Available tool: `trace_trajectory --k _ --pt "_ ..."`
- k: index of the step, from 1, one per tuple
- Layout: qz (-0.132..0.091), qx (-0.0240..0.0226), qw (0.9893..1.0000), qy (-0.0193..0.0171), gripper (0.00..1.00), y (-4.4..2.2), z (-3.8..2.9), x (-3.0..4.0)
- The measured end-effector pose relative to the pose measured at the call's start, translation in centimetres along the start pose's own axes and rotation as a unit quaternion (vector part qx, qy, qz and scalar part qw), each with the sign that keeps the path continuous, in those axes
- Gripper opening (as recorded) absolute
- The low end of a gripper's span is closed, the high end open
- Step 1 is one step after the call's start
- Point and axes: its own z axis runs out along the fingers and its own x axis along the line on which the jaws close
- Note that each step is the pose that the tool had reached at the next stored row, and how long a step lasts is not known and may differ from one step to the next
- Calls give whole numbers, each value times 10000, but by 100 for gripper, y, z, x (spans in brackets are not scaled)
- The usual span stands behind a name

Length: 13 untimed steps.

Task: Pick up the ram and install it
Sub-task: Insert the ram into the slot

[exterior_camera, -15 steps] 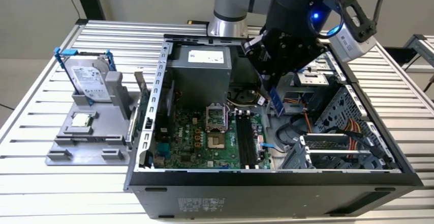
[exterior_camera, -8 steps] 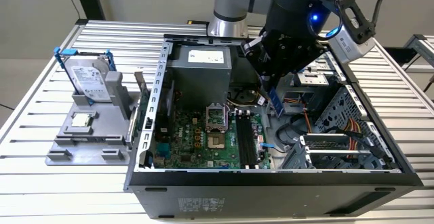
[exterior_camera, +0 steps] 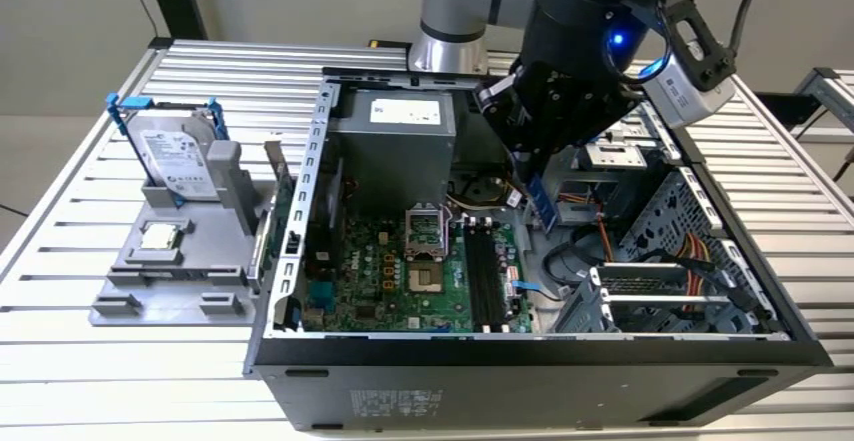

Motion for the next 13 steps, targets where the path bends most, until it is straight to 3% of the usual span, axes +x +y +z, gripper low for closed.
trace_trajectory --k 13 --pt "0 6 10000 1 0 0 59 -1"
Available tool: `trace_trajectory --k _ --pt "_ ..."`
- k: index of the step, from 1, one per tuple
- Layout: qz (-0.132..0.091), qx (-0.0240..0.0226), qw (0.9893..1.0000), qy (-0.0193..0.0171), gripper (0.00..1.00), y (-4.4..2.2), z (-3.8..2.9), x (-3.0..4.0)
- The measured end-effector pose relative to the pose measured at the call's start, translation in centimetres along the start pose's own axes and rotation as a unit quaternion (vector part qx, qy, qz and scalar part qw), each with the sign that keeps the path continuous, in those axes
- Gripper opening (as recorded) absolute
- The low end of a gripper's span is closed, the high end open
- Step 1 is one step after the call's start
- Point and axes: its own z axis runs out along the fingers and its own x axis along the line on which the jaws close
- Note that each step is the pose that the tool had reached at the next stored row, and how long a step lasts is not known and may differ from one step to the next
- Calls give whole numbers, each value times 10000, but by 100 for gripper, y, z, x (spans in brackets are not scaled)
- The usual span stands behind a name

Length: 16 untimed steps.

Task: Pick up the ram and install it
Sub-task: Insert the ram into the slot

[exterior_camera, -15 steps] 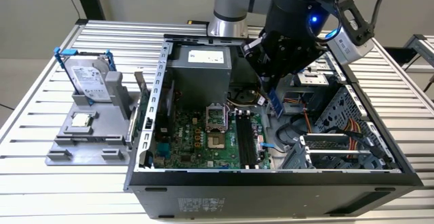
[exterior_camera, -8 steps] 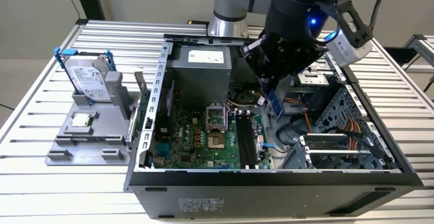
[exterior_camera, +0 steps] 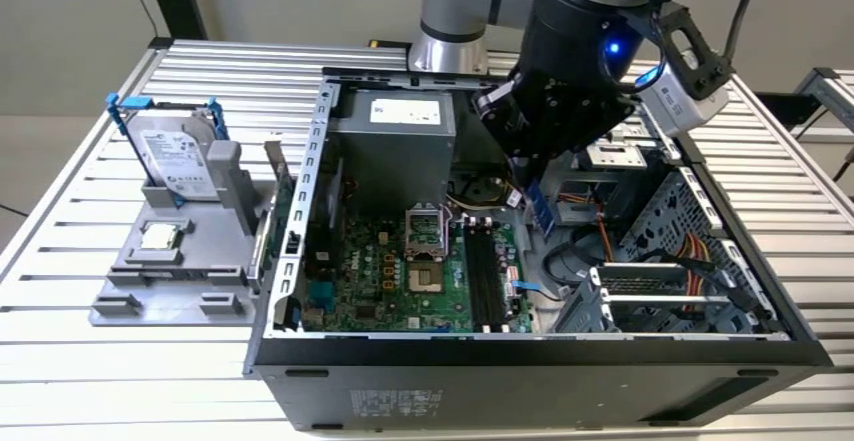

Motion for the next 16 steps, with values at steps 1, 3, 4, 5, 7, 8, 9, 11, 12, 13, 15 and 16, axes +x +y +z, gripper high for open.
trace_trajectory --k 1,3,4,5,7,8,9,11,12,13,15,16 --pt "0 0 10000 0 0 0 4 0" --pt "0 1 10000 0 0 0 8 0" --pt "0 0 10000 0 0 0 10 0" --pt "0 1 10000 0 0 0 11 0" --pt "0 0 10000 0 0 0 12 0" --pt "0 1 10000 0 0 0 11 0" --pt "0 1 10000 0 0 0 11 0" --pt "0 1 10000 0 0 0 12 1" --pt "0 0 10000 0 0 0 12 1" --pt "0 0 10000 0 0 0 12 2" --pt "5 0 10000 0 0 0 13 2" --pt "31 0 10000 0 0 0 15 2"
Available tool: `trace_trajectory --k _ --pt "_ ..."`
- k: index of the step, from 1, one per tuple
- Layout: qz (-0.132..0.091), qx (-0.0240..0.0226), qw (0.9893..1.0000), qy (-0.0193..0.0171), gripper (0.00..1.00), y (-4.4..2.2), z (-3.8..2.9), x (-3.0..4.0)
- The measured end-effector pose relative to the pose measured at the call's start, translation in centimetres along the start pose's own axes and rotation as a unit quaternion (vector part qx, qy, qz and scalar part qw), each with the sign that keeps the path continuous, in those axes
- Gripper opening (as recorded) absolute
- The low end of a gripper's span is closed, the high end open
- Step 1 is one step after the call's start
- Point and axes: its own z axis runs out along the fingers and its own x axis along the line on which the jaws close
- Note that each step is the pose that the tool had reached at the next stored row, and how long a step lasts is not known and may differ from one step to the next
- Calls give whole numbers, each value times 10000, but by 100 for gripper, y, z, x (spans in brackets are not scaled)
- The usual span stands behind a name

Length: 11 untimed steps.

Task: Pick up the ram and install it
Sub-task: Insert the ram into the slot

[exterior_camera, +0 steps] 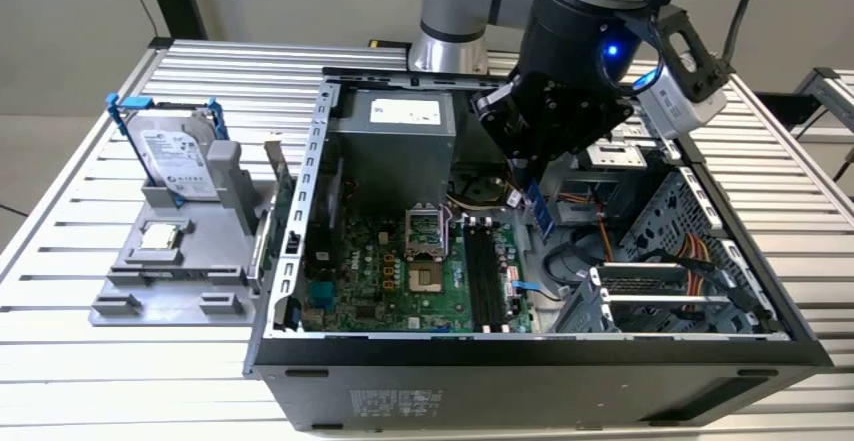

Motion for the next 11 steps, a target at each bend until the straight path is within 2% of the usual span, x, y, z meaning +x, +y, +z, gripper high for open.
trace_trajectory --k 11 --pt "454 -3 9990 -4 0 -3 33 0"
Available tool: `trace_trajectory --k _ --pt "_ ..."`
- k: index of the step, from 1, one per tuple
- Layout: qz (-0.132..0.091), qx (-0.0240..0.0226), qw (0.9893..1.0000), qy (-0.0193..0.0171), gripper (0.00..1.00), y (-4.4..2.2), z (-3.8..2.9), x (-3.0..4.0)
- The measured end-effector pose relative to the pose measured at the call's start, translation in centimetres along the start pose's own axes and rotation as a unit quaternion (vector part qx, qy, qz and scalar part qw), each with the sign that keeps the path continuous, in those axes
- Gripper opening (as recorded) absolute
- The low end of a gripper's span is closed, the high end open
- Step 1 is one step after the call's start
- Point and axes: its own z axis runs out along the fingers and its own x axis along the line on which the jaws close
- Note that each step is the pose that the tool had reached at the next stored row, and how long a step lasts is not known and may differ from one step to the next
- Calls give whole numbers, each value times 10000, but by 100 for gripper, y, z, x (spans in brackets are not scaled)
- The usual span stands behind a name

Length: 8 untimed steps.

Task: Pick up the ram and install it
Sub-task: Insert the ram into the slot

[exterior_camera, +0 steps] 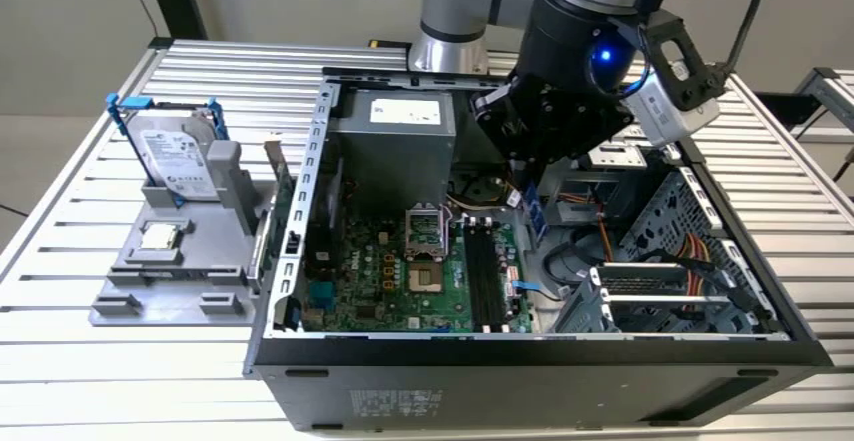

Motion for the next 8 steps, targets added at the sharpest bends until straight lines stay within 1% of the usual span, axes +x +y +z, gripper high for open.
trace_trajectory --k 3,8 --pt "129 -1 9999 -1 0 0 4 0" --pt "320 -3 9995 -3 0 0 8 0"
